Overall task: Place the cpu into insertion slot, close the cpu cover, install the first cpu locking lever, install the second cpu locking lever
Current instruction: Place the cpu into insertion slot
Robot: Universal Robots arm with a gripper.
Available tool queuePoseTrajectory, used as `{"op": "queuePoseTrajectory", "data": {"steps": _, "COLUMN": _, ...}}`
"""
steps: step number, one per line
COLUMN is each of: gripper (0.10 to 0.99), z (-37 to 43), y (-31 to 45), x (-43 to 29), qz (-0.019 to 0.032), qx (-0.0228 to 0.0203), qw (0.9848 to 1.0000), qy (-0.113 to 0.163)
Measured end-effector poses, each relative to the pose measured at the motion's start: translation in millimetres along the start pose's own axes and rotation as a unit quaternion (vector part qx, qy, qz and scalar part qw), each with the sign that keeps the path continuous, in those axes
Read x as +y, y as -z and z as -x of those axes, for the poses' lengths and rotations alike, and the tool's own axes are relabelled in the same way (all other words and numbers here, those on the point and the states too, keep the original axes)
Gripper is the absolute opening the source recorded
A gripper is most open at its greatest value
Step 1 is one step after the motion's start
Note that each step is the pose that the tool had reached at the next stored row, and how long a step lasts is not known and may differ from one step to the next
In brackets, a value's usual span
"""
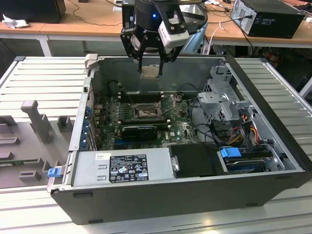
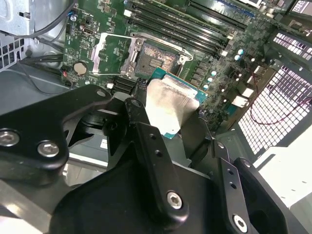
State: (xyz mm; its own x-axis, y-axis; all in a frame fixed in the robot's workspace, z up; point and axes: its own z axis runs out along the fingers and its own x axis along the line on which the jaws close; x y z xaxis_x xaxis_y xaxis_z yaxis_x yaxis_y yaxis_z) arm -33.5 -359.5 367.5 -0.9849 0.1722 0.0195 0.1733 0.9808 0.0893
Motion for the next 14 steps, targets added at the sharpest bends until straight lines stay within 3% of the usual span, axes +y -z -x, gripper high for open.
{"op": "queuePoseTrajectory", "data": {"steps": 14, "gripper": 0.525, "z": 0.0, "y": -0.2, "x": 0.0, "qz": 0.0003, "qx": -0.0011, "qw": 0.9999, "qy": -0.013}}
